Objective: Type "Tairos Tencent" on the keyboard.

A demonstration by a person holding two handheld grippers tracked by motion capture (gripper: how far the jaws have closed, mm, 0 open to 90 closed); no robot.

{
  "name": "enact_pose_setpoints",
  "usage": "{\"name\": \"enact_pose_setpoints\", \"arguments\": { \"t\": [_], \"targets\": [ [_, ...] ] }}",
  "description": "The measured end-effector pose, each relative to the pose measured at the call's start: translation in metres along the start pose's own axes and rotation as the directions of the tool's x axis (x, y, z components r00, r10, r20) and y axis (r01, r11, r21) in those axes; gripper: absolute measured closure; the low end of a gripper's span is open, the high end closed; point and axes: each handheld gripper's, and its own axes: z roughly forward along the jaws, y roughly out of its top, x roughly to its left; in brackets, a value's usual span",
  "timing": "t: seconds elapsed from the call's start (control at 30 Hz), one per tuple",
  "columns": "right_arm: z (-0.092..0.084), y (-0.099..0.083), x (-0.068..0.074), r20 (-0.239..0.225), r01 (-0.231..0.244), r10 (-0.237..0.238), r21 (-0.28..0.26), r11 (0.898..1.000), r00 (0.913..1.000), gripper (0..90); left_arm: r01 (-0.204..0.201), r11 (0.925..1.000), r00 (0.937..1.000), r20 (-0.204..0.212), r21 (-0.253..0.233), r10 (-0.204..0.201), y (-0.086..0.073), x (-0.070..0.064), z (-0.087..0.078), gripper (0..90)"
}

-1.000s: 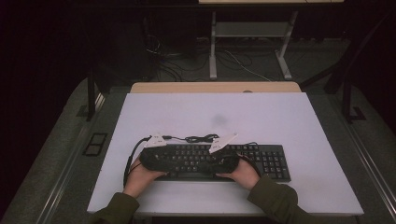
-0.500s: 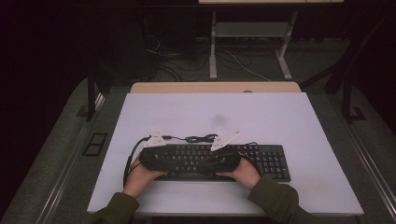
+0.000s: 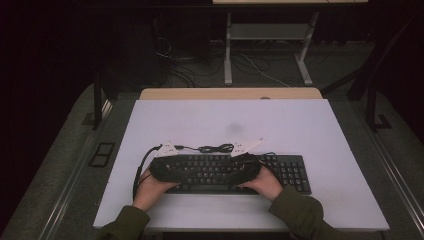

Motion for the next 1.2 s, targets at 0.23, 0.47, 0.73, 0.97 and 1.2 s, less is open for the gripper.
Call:
{"name": "enact_pose_setpoints", "arguments": {
  "t": [0.23, 0.47, 0.73, 0.97, 1.2],
  "targets": [
    [-0.004, -0.004, -0.006, 0.029, -0.004, 0.005, -0.029, 1.0, 0.9996, 19.5, 0.01, 0.9999, 0.9998, 0.019, 0.0, -0.01, 0.003, -0.003, 0.002, 40.9],
    [-0.011, -0.008, -0.014, 0.045, -0.02, 0.023, -0.06, 0.998, 0.9987, 15.0, 0.002, 1.0, 0.9992, 0.041, -0.001, -0.001, 0.009, -0.006, 0.005, 62.4],
    [-0.015, -0.01, -0.02, 0.055, -0.034, 0.037, -0.067, 0.997, 0.9978, 15.0, -0.024, 0.9995, 0.9964, 0.082, 0.021, 0.022, 0.015, -0.013, 0.017, 85.1],
    [-0.015, -0.01, -0.02, 0.051, -0.03, 0.033, -0.063, 0.998, 0.9981, 15.0, -0.035, 0.9985, 0.9955, 0.09, 0.042, 0.031, 0.017, -0.015, 0.026, 89.2],
    [-0.015, -0.01, -0.02, 0.052, -0.031, 0.035, -0.066, 0.997, 0.998, 15.0, -0.05, 0.9969, 0.9953, 0.086, 0.06, 0.045, 0.017, -0.015, 0.033, 89.2]
  ]
}}
